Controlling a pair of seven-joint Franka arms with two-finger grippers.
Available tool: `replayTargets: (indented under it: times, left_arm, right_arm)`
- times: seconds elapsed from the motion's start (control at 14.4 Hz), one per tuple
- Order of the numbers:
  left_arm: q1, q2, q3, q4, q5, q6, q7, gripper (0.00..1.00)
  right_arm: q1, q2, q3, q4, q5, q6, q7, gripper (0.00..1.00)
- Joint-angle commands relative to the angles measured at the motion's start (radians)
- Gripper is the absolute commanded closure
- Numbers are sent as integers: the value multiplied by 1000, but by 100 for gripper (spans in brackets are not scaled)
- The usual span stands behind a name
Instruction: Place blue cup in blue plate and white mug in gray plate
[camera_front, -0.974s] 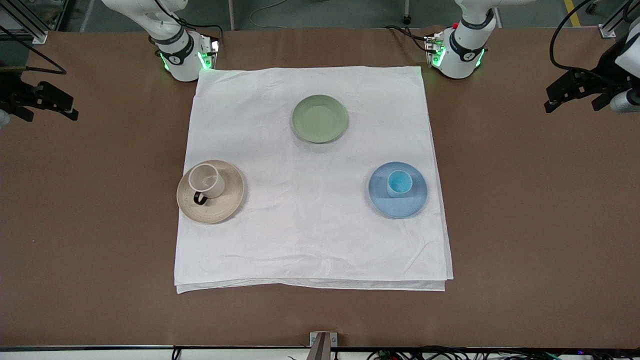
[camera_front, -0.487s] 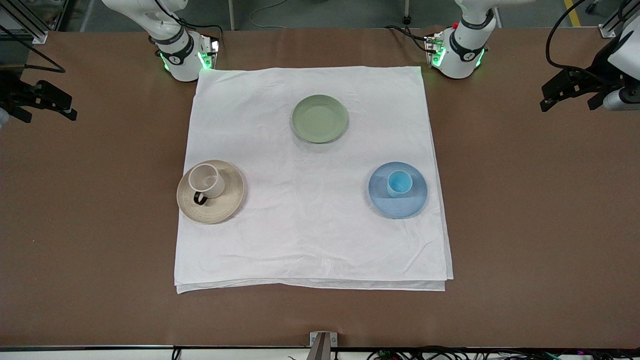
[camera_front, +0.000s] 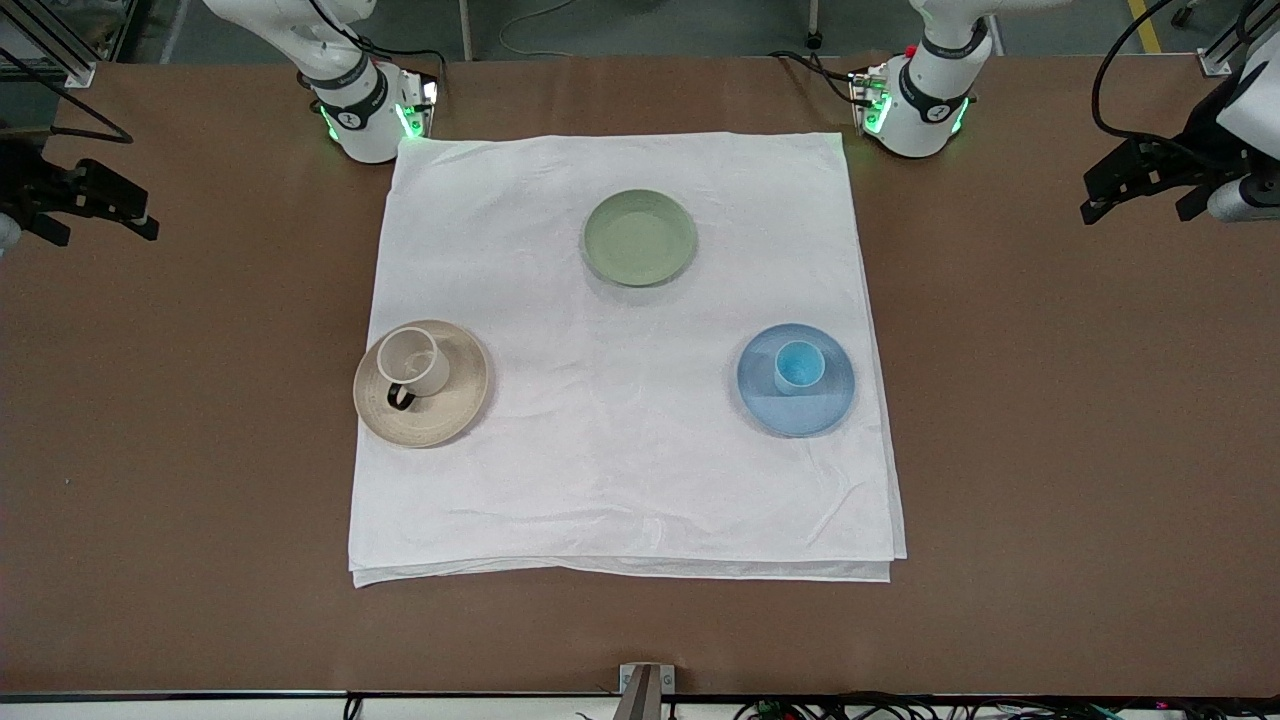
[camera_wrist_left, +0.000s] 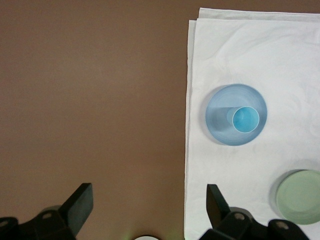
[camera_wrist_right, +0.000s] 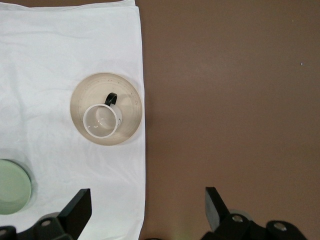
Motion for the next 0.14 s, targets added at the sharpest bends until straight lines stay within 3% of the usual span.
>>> replayTargets:
  times: [0.0, 0.07]
  left_arm:
    - [3, -10, -1, -3, -2, 6, 4, 0]
    - [3, -10, -1, -3, -2, 1, 4, 0]
  right_arm:
    - [2, -28, -5, -22, 17, -1, -11, 0]
    - [2, -28, -5, -22, 17, -1, -11, 0]
